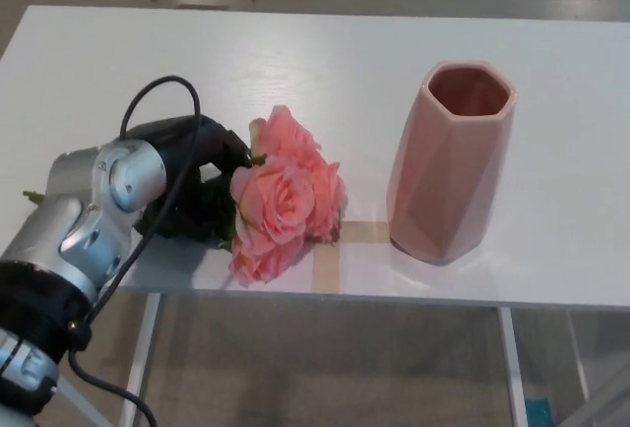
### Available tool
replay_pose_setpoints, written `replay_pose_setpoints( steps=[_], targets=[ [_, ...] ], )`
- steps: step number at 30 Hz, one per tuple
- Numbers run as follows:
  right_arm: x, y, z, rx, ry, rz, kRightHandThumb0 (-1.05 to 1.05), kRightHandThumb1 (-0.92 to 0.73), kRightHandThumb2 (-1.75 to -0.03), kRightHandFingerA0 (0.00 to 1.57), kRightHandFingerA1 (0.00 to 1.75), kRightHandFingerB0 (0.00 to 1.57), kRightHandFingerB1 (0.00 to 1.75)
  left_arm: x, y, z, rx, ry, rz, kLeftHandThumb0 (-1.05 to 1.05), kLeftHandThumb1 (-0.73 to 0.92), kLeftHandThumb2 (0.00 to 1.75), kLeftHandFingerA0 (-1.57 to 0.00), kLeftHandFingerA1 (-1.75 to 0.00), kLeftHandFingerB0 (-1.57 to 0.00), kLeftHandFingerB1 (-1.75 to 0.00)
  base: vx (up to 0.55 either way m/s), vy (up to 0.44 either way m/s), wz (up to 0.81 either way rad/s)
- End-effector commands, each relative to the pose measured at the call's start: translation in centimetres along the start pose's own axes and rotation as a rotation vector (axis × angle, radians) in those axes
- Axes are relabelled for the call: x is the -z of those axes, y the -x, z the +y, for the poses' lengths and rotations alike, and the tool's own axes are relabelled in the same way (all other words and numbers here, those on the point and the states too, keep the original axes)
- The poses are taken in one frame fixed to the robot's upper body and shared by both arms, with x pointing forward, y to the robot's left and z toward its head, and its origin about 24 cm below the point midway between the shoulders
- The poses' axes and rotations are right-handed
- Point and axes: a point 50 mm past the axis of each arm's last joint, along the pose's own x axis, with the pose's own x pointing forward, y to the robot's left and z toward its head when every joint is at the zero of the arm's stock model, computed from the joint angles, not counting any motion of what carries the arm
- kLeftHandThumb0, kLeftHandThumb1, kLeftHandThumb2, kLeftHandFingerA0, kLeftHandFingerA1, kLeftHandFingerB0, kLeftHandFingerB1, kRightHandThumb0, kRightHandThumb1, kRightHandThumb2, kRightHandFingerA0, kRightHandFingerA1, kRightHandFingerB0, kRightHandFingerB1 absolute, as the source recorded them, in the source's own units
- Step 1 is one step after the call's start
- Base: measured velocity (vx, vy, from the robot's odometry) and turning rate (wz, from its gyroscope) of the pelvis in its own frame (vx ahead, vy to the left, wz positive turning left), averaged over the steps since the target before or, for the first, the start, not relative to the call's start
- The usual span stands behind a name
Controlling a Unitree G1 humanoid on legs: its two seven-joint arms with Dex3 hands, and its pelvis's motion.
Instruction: Use the left hand to pick up the rose and then lift and insert it into the pink vase.
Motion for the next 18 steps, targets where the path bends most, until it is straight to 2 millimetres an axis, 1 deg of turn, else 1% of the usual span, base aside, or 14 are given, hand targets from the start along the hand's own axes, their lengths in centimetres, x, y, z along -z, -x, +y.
replay_pose_setpoints(
  steps=[1, 3, 9, 10, 13, 14, 15, 18],
  targets=[
    [0.1, 0.0, -0.3, -0.001, -0.001, 0.000, -0.31, -0.64, -0.59, 0.65, 0.42, 0.53, 0.39, 0.6, 0.1, -1.4, -0.015, 0.016, -0.018, -0.21, 0.79, 0.64, -0.87, -1.04, -0.88, -0.58, 0.00, 0.000, 0.00],
    [0.0, 0.0, -0.2, -0.002, -0.002, -0.001, -0.31, -0.64, -0.59, 0.65, 0.42, 0.53, 0.39, 0.6, 0.1, -1.4, -0.021, 0.023, -0.016, -0.21, 0.79, 0.63, -0.89, -1.00, -0.87, -0.54, 0.00, 0.000, 0.00],
    [0.1, 0.0, -0.3, -0.003, -0.004, -0.004, -0.31, -0.64, -0.59, 0.65, 0.42, 0.53, 0.39, 0.7, 0.1, -1.6, -0.033, 0.036, -0.014, -0.21, 0.79, 0.64, -0.88, -1.02, -0.87, -0.55, 0.00, 0.000, 0.00],
    [0.0, 0.0, -0.3, -0.003, -0.007, -0.004, -0.31, -0.64, -0.59, 0.64, 0.42, 0.53, 0.39, 0.7, 0.1, -1.7, -0.045, 0.027, -0.018, -0.21, 0.79, 0.63, -0.89, -1.08, -0.87, -0.57, 0.00, 0.000, 0.00],
    [0.0, 0.0, -0.3, -0.003, -0.009, -0.004, -0.31, -0.64, -0.59, 0.64, 0.42, 0.53, 0.39, 0.6, 0.1, -1.7, -0.052, 0.023, -0.020, -0.21, 0.79, 0.63, -0.89, -1.08, -0.87, -0.57, 0.00, 0.000, 0.00],
    [0.0, 0.0, -0.2, -0.005, -0.015, -0.004, -0.31, -0.64, -0.59, 0.64, 0.42, 0.53, 0.39, 0.7, 0.1, -1.5, -0.066, 0.029, -0.024, -0.21, 0.78, 0.63, -0.86, -1.17, -0.87, -0.60, 0.00, 0.000, 0.00],
    [-0.2, 0.0, -0.2, -0.007, -0.020, -0.005, -0.31, -0.64, -0.59, 0.63, 0.42, 0.53, 0.39, 0.8, 0.1, -1.1, -0.085, 0.037, -0.030, -0.22, 0.78, 0.64, -0.86, -1.19, -0.87, -0.64, 0.00, 0.000, 0.00],
    [-0.3, -0.1, -0.2, -0.007, -0.025, -0.007, -0.31, -0.64, -0.59, 0.63, 0.42, 0.53, 0.39, 0.8, 0.1, -0.4, -0.129, 0.050, -0.045, -0.23, 0.78, 0.64, -0.85, -1.19, -0.86, -0.65, 0.00, 0.000, 0.00]
  ],
)
